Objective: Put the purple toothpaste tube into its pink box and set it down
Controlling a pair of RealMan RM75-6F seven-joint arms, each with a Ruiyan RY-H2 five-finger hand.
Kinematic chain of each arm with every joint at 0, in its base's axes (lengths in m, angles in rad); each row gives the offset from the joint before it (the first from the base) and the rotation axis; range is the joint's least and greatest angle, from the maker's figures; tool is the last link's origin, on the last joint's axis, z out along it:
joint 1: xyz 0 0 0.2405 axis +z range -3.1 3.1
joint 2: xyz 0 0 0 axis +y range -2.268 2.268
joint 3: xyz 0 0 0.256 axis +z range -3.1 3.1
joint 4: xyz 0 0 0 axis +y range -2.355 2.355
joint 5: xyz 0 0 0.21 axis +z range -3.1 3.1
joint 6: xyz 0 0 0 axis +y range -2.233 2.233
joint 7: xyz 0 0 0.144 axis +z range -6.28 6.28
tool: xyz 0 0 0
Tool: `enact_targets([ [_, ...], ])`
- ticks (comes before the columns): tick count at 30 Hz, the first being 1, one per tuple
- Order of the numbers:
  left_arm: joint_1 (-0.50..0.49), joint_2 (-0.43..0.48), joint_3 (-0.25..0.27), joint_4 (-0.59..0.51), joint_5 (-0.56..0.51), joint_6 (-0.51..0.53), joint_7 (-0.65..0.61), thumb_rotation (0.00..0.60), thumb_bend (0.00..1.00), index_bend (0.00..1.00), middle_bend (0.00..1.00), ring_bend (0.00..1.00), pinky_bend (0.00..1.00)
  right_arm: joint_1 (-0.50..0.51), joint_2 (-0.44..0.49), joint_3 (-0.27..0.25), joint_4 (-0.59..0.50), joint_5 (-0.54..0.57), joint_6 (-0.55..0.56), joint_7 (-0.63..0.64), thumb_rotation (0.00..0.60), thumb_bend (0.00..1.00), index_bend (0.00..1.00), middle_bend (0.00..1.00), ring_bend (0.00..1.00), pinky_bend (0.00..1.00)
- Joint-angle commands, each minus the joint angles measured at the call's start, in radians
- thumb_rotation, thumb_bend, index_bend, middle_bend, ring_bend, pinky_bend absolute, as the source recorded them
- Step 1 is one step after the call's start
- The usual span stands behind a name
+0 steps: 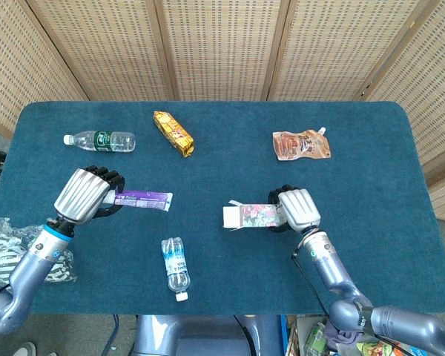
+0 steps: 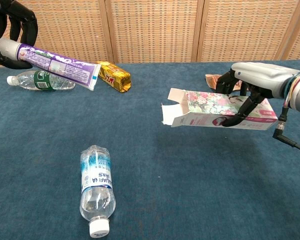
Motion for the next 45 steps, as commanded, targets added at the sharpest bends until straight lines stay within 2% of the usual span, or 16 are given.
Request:
enact_targets([
  [1,-0.007,0.000,-0.006,-0.047,-0.009,-0.010,0.028,0.600,0.26,0.80,0.67,0.55,0.62,0.004,0.008,0.004,-0.030,0.012,0.013,-0.020,0.600,0.00,0.52,0.46,0.32,0.41],
  [7,-0.011,-0.051,-0.007,-0.115,-0.023,-0.014,0.049,0.600,0.26,0.80,0.67,0.55,0.62,0.012,0.003,0.006,-0.069,0.036,0.022,-0.046,0.600,0.00,0.52,0.46,0.32,0.41],
  [12,-0.015,-0.094,-0.005,-0.148,-0.033,-0.014,0.117,0.600,0.26,0.80,0.67,0.55,0.62,0.019,0.001,0.010,-0.092,0.057,0.033,-0.065,0.600,0.00,0.53,0.46,0.32,0.41],
  [19,-0.012,-0.152,0.002,-0.173,-0.082,-0.021,0.225,0.600,0.26,0.80,0.67,0.55,0.62,0.026,0.001,0.017,-0.109,0.080,0.041,-0.070,0.600,0.00,0.53,0.46,0.32,0.41],
  [26,-0.014,-0.209,-0.015,-0.184,-0.127,-0.005,0.300,0.600,0.26,0.80,0.67,0.56,0.62,0.030,0.010,0.019,-0.130,0.096,0.047,-0.070,0.600,0.00,0.53,0.46,0.32,0.42],
  [37,-0.019,-0.254,-0.036,-0.211,-0.148,0.013,0.301,0.600,0.26,0.80,0.67,0.56,0.62,0.040,0.008,0.011,-0.148,0.114,0.059,-0.089,0.600,0.00,0.53,0.46,0.32,0.42],
  [45,-0.011,-0.268,-0.035,-0.184,-0.183,0.018,0.323,0.600,0.26,0.80,0.67,0.56,0.62,0.044,0.010,0.007,-0.152,0.122,0.064,-0.090,0.600,0.00,0.53,0.46,0.32,0.42],
])
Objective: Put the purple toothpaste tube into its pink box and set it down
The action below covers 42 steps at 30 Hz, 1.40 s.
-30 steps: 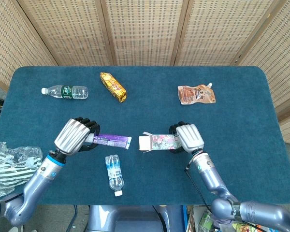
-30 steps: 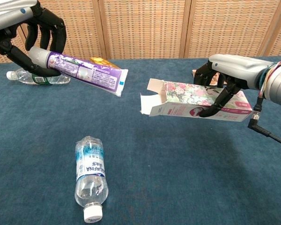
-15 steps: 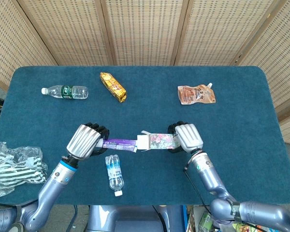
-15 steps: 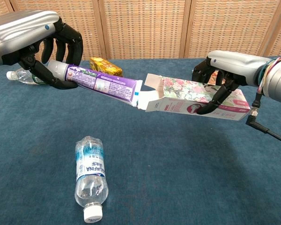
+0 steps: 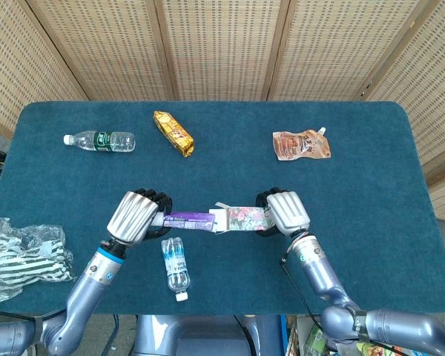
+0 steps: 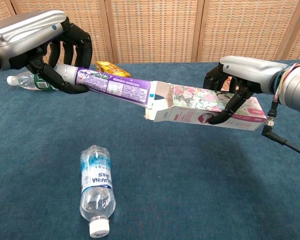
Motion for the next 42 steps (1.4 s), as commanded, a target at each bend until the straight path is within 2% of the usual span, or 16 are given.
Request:
enact_targets([
  [1,0.002,-0.003,-0.001,0.014,-0.014,-0.002,-0.003,0.600,0.26,0.80,0.67,0.56,0.62,0.000,0.001,0.000,-0.001,0.002,0.001,0.002,0.600,0.00,0.53,0.46,0.32,0.42],
  [26,-0.016,-0.087,-0.002,0.111,0.018,-0.005,-0.097,0.600,0.26,0.80,0.67,0.56,0.62,0.009,0.007,-0.001,-0.039,0.020,0.007,0.015,0.600,0.00,0.53,0.46,0.32,0.42],
  [42,-0.028,-0.135,-0.005,0.163,0.076,0.017,-0.130,0.600,0.26,0.80,0.67,0.56,0.62,0.006,0.038,0.028,-0.120,0.052,-0.020,0.105,0.600,0.00,0.53,0.46,0.32,0.42],
])
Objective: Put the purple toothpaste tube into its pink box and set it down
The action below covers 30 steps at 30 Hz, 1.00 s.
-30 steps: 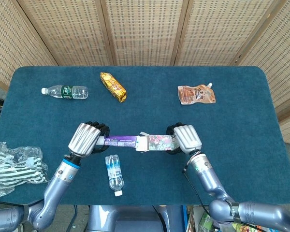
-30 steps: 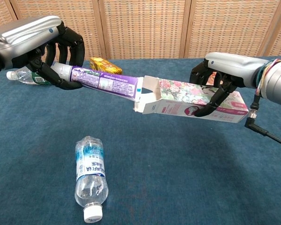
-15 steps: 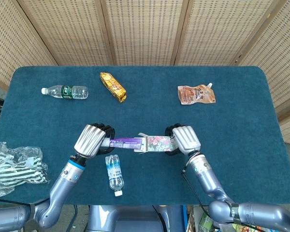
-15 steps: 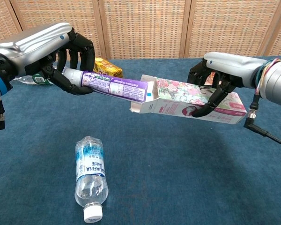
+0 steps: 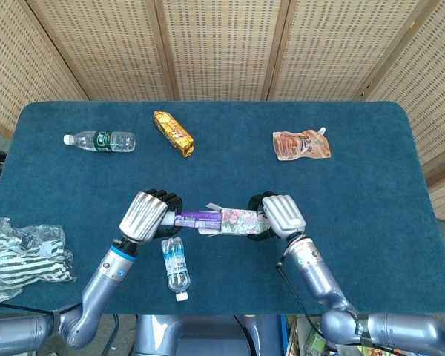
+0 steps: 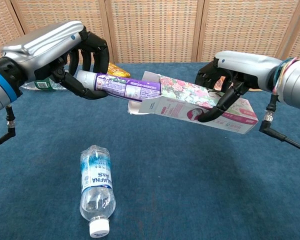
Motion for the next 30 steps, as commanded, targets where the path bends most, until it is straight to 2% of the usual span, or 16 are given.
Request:
enact_targets([
  [1,-0.005,-0.009,-0.002,0.009,0.013,0.006,0.001,0.600,0.26,0.80,0.67,0.56,0.62,-0.002,0.013,0.012,-0.026,0.011,-0.014,0.033,0.600,0.00,0.53,0.46,0.32,0.42],
  [10,-0.033,-0.029,-0.024,0.005,0.035,0.001,0.030,0.600,0.26,0.80,0.67,0.56,0.62,-0.007,0.039,0.035,-0.076,0.020,-0.039,0.115,0.600,0.00,0.53,0.46,0.32,0.43],
  [14,-0.051,-0.034,-0.038,-0.008,0.037,-0.010,0.051,0.600,0.26,0.80,0.67,0.56,0.62,-0.018,0.057,0.060,-0.107,0.024,-0.053,0.188,0.600,0.00,0.53,0.46,0.32,0.44],
  [20,-0.077,-0.026,-0.052,-0.046,0.031,-0.036,0.116,0.600,0.26,0.80,0.60,0.50,0.59,-0.032,0.084,0.099,-0.147,0.021,-0.087,0.315,0.600,0.00,0.53,0.46,0.33,0.44],
  [24,-0.093,-0.012,-0.058,-0.073,0.026,-0.057,0.163,0.600,0.26,0.76,0.45,0.37,0.47,-0.045,0.098,0.128,-0.172,0.022,-0.107,0.407,0.600,0.00,0.54,0.47,0.34,0.44],
  [26,-0.103,0.002,-0.065,-0.100,0.020,-0.070,0.192,0.600,0.26,0.67,0.35,0.26,0.37,-0.053,0.106,0.143,-0.181,0.017,-0.118,0.457,0.600,0.00,0.54,0.47,0.34,0.44],
  [28,-0.109,0.018,-0.070,-0.128,0.005,-0.083,0.222,0.600,0.26,0.54,0.20,0.11,0.24,-0.060,0.112,0.152,-0.185,0.010,-0.125,0.497,0.600,0.00,0.54,0.47,0.34,0.44],
  [30,-0.113,0.034,-0.073,-0.153,-0.014,-0.095,0.250,0.600,0.26,0.42,0.09,0.02,0.12,-0.067,0.118,0.159,-0.187,0.002,-0.129,0.528,0.600,0.00,0.54,0.47,0.34,0.44],
])
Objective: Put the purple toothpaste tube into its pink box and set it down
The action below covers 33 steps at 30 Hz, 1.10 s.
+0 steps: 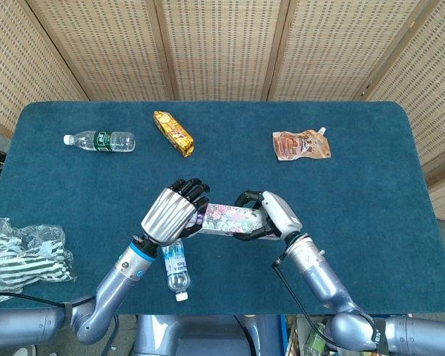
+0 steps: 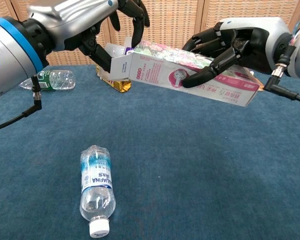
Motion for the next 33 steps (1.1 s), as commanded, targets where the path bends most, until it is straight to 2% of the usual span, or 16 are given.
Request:
enact_targets([
  [1,-0.011,0.032,-0.009,-0.048,-0.036,-0.024,0.054,0.600,0.26,0.37,0.06,0.00,0.08,-0.019,0.017,0.023,-0.012,-0.018,-0.017,0.071,0.600,0.00,0.54,0.47,0.34,0.44],
  [4,-0.016,0.050,-0.015,-0.079,-0.060,-0.030,0.082,0.600,0.26,0.29,0.01,0.00,0.06,-0.032,0.026,0.033,-0.015,-0.030,-0.027,0.132,0.600,0.00,0.54,0.47,0.34,0.45],
  [10,-0.011,0.074,-0.015,-0.098,-0.054,-0.010,0.094,0.600,0.26,0.23,0.00,0.00,0.00,-0.051,0.038,0.042,-0.010,-0.043,-0.037,0.204,0.600,0.00,0.54,0.47,0.34,0.45],
  [20,0.026,0.169,-0.001,-0.162,0.013,0.043,0.039,0.600,0.26,0.22,0.00,0.00,0.00,-0.077,0.046,0.043,0.038,-0.064,-0.069,0.332,0.600,0.00,0.54,0.47,0.34,0.45],
  [26,0.046,0.238,-0.012,-0.210,0.027,0.070,0.015,0.600,0.26,0.22,0.00,0.00,0.00,-0.100,0.025,0.029,0.084,-0.084,-0.074,0.409,0.600,0.00,0.54,0.47,0.34,0.45],
  [30,0.063,0.275,-0.017,-0.247,0.047,0.096,0.000,0.600,0.26,0.22,0.00,0.00,0.00,-0.137,0.024,0.041,0.100,-0.129,-0.088,0.537,0.600,0.00,0.54,0.47,0.34,0.45],
  [33,0.090,0.296,-0.005,-0.269,0.074,0.130,-0.034,0.600,0.26,0.22,0.00,0.00,0.00,-0.179,0.030,0.044,0.123,-0.211,-0.092,0.662,0.600,0.01,0.54,0.47,0.34,0.45],
])
